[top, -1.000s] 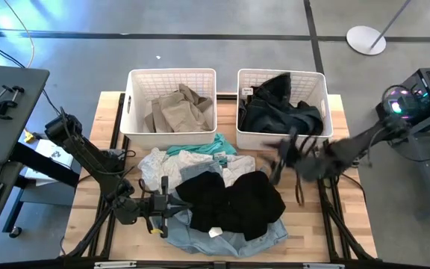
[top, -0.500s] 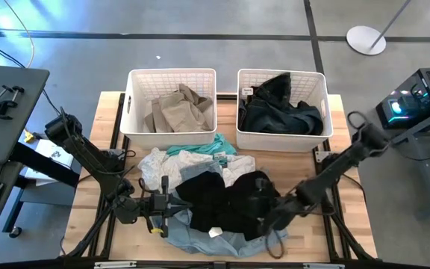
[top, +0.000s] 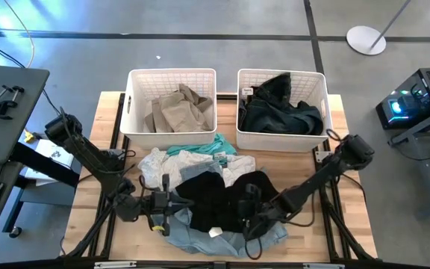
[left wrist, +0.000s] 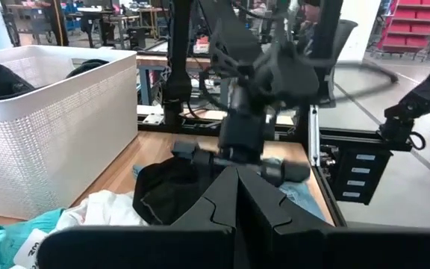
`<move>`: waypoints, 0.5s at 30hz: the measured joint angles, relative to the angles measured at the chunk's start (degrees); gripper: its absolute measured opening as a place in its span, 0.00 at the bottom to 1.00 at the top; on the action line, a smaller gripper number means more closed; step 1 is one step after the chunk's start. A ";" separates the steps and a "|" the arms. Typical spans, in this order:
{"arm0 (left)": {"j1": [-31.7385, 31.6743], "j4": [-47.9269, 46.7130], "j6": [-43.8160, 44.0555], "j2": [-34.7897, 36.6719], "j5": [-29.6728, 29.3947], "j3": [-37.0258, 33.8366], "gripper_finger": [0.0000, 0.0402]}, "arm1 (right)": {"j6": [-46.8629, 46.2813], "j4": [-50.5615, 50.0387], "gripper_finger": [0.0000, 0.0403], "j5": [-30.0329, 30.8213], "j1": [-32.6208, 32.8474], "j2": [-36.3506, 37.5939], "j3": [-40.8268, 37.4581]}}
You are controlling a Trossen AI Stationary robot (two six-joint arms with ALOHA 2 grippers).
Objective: Sort clothes
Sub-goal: Put the black shirt into the right white laundry bin
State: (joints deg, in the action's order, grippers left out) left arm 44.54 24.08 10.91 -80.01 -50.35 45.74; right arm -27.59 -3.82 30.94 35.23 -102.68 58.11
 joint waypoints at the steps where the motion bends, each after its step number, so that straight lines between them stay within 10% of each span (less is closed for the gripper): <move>1: -0.16 -0.04 0.00 0.00 -0.02 0.00 0.00 | 0.81 0.35 0.64 0.39 -0.38 -0.96 0.00; 7: -1.70 -0.04 0.81 0.00 0.01 0.00 0.00 | 2.95 2.88 0.55 -2.13 -2.35 -6.24 0.31; 15: -1.93 -0.11 2.00 0.00 0.25 0.00 0.00 | 3.70 5.38 0.06 -2.69 -2.09 -6.57 0.08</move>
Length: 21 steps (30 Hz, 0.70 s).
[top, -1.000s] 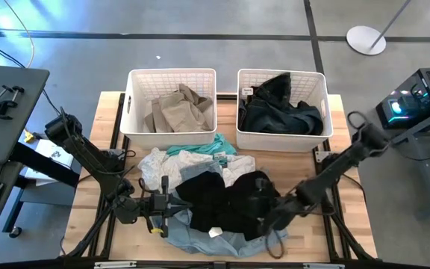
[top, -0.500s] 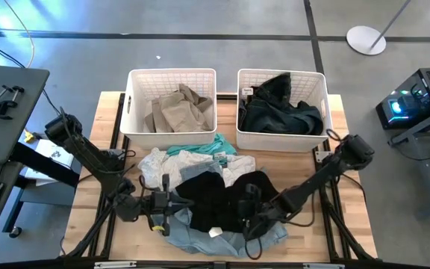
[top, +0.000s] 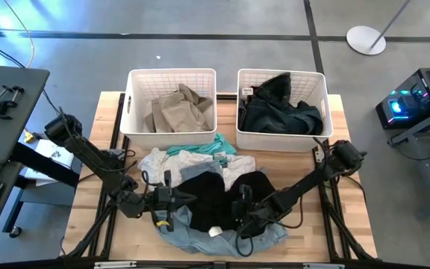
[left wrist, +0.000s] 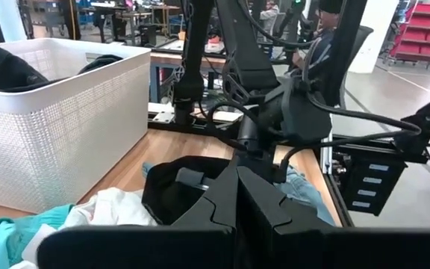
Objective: Sort clothes
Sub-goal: Put the black shirt into the right white laundry bin
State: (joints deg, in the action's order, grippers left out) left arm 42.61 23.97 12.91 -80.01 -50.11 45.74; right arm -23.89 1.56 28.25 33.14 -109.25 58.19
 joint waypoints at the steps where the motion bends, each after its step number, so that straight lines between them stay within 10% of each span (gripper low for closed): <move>1: 0.00 0.00 0.00 0.00 0.02 0.00 0.00 | -0.04 0.03 0.04 -0.27 0.28 0.47 -0.07; 7: 0.20 0.02 0.00 0.00 0.02 0.00 0.00 | 3.26 0.80 0.02 4.16 2.75 7.65 -0.33; 14: 0.22 -0.12 -0.02 0.00 0.02 0.00 0.00 | 15.46 3.71 0.01 27.39 5.59 22.84 -0.28; 21: 0.22 -0.19 -0.02 0.00 0.02 0.00 0.00 | 55.15 35.17 0.01 33.33 4.07 35.40 -0.17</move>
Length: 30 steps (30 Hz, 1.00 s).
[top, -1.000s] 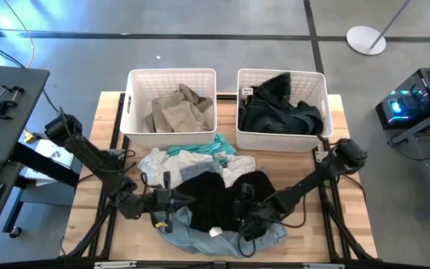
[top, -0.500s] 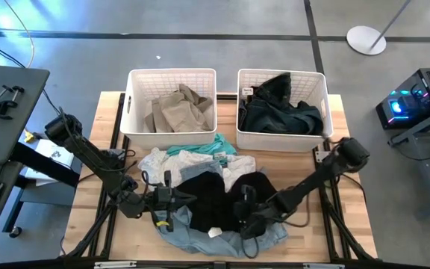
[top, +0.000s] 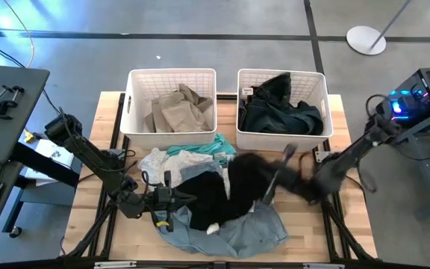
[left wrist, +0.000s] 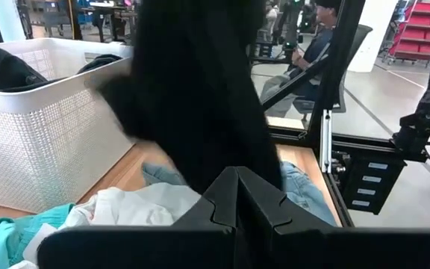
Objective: Sort clothes
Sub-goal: Put the black shirt into the right white laundry bin
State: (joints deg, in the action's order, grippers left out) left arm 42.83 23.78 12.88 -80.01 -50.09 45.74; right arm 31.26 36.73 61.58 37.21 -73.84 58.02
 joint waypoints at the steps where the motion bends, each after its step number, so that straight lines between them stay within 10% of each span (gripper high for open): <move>1: 0.00 0.02 0.00 0.00 0.00 0.00 0.00 | 6.44 5.87 0.01 -1.23 -0.75 1.27 0.00; 6: 0.00 0.02 0.00 0.00 0.00 0.00 0.00 | 33.95 36.52 0.01 -10.25 -6.13 6.24 0.00; 12: 0.00 0.02 0.00 0.00 0.00 0.00 0.00 | 39.07 52.70 0.01 -32.28 -15.05 12.84 0.42; 18: 0.00 -0.09 -0.04 0.00 0.00 0.00 0.00 | 42.13 51.54 0.01 -20.91 -25.84 14.27 4.25; 24: 0.00 -0.02 -1.01 0.00 0.00 0.00 0.00 | 39.88 29.19 0.01 -1.73 -36.64 13.73 4.94; 30: 0.00 0.02 -1.01 0.00 0.00 0.00 0.00 | 13.49 -22.10 0.01 5.64 -47.86 13.74 4.94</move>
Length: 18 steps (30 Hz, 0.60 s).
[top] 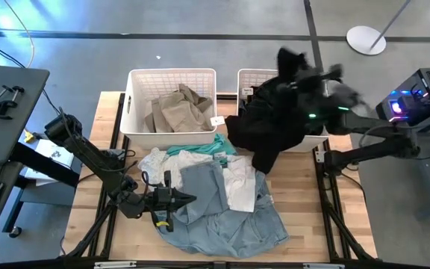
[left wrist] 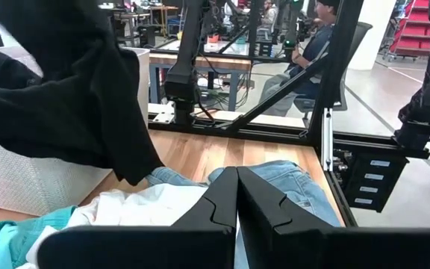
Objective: Sort clothes
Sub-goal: Put the black shirt into the right white laundry bin
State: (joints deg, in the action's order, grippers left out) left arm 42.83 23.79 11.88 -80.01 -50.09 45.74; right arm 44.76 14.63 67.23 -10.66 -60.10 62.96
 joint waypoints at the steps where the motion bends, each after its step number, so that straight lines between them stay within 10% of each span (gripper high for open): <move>1: 0.00 0.00 0.00 0.00 0.00 0.00 0.00 | -7.93 -9.99 0.01 -2.42 -1.99 -0.02 -0.01; 9: 0.00 -0.02 -0.02 0.00 0.00 0.00 0.00 | -49.49 -49.99 0.01 -43.50 -23.52 -7.88 -0.02; 18: 0.35 -0.07 -0.02 0.00 0.00 0.00 0.00 | -58.32 -61.00 0.17 -54.52 -29.81 -25.21 0.26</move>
State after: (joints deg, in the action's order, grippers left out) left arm 43.17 23.72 11.86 -80.01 -50.09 45.74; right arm -13.56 -46.37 12.71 -40.47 -85.31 63.22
